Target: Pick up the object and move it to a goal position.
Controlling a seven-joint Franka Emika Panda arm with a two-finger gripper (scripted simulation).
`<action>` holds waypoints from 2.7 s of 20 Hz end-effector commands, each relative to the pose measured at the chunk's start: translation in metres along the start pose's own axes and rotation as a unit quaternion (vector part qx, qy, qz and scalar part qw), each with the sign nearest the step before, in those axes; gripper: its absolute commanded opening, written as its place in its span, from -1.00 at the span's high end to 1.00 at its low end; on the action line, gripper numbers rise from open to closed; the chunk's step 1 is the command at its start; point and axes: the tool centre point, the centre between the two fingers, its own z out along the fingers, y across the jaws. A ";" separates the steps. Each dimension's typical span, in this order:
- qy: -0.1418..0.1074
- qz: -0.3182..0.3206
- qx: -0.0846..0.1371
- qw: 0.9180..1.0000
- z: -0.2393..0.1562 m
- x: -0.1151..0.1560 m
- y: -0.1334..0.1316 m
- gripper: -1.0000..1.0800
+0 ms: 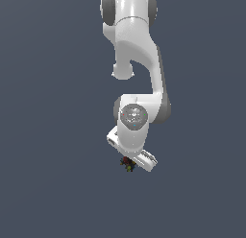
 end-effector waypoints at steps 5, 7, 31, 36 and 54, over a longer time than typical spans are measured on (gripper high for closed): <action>0.000 0.001 0.000 1.000 0.010 0.000 0.000 -0.92; 0.000 0.001 0.000 1.000 0.019 0.000 0.000 -0.92; 0.003 0.002 0.002 1.000 0.046 0.002 -0.002 1.00; 0.003 0.002 0.002 1.000 0.045 -0.002 -0.001 1.00; 0.002 0.002 0.002 1.000 0.035 -0.073 0.012 1.00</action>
